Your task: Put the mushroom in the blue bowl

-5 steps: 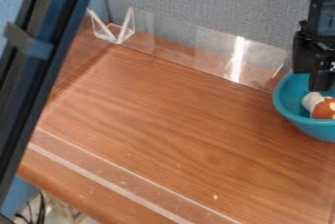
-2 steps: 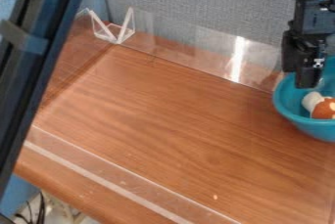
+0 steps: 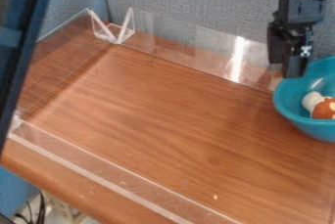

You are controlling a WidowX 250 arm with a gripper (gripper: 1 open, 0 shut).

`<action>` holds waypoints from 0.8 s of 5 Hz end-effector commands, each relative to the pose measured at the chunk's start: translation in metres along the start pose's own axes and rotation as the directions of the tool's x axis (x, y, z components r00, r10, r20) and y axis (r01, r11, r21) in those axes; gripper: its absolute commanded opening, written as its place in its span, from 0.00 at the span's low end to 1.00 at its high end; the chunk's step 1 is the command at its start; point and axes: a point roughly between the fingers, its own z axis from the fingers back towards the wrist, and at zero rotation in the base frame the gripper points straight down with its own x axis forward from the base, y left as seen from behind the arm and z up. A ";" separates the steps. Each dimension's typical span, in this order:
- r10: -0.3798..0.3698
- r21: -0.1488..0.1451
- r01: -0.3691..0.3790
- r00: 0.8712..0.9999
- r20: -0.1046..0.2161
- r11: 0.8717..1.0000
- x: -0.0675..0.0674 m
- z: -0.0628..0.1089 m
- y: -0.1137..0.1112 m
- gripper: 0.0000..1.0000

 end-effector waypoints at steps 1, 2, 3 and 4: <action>0.029 0.077 -0.034 0.997 0.070 0.996 -0.007 0.049 -0.007 1.00; 0.003 0.075 -0.008 0.998 0.057 0.997 -0.008 0.054 -0.004 1.00; 0.017 0.081 -0.021 0.998 0.059 0.997 -0.004 0.046 -0.006 1.00; 0.030 0.087 -0.035 0.998 0.062 0.996 0.000 0.039 -0.008 1.00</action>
